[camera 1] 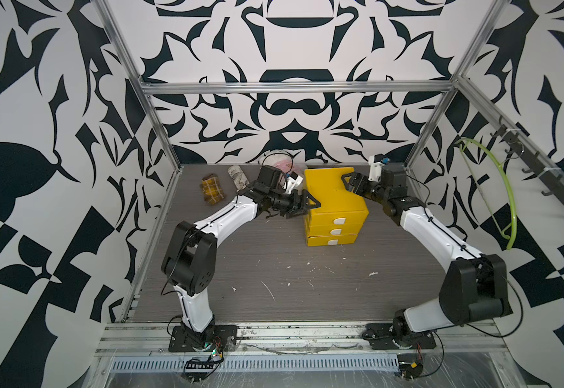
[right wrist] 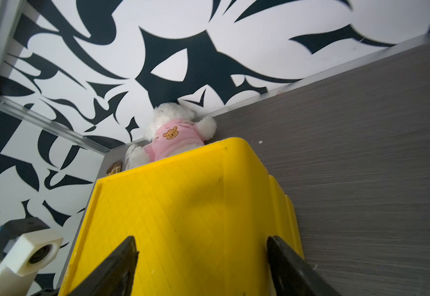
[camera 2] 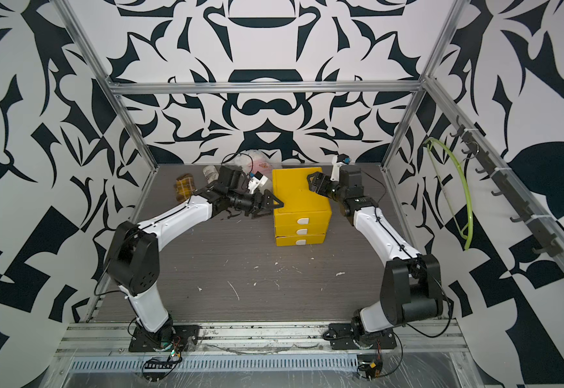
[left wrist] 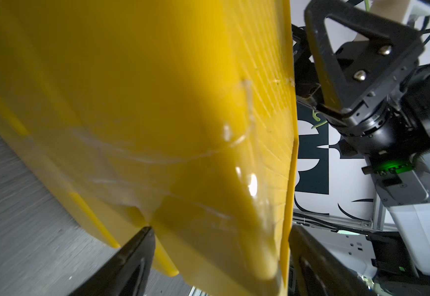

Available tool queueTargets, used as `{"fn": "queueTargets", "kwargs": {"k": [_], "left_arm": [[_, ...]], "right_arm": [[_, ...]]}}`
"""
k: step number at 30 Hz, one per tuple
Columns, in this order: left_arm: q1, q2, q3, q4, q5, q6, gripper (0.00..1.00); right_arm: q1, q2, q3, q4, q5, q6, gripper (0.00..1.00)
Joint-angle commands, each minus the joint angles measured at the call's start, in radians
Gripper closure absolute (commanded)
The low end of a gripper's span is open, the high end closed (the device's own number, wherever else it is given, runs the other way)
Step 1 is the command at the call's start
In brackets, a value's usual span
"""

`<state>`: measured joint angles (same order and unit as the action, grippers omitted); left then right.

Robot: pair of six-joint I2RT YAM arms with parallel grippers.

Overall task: Take the postcards out of the drawer
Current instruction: Move the storage box to the center of the board.

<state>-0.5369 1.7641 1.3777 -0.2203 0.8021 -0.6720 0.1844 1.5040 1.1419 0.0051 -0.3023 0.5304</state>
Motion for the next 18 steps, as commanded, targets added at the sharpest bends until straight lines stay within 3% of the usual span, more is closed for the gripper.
{"fn": "queueTargets", "kwargs": {"k": [1,12,14,16,18], "left_arm": [[0.01,-0.097,-0.039,-0.087,-0.029,0.091,0.12],[0.024,-0.259,-0.161,-0.175,-0.067,0.1,0.11],[0.027,-0.287,-0.149,-0.227,-0.095,0.128,0.1],[0.042,-0.318,-0.115,-0.304,-0.152,0.173,0.0],[0.075,-0.35,-0.079,-0.361,-0.224,0.202,0.01]], "right_arm": [[0.081,0.07,0.047,-0.032,-0.049,0.014,0.19],[0.194,0.286,0.278,-0.013,-0.075,0.03,0.2],[0.194,0.289,0.309,-0.044,-0.041,0.007,0.2],[0.194,0.264,0.318,-0.067,0.011,-0.028,0.19],[0.188,0.229,0.323,-0.121,0.091,-0.057,0.19]]}}
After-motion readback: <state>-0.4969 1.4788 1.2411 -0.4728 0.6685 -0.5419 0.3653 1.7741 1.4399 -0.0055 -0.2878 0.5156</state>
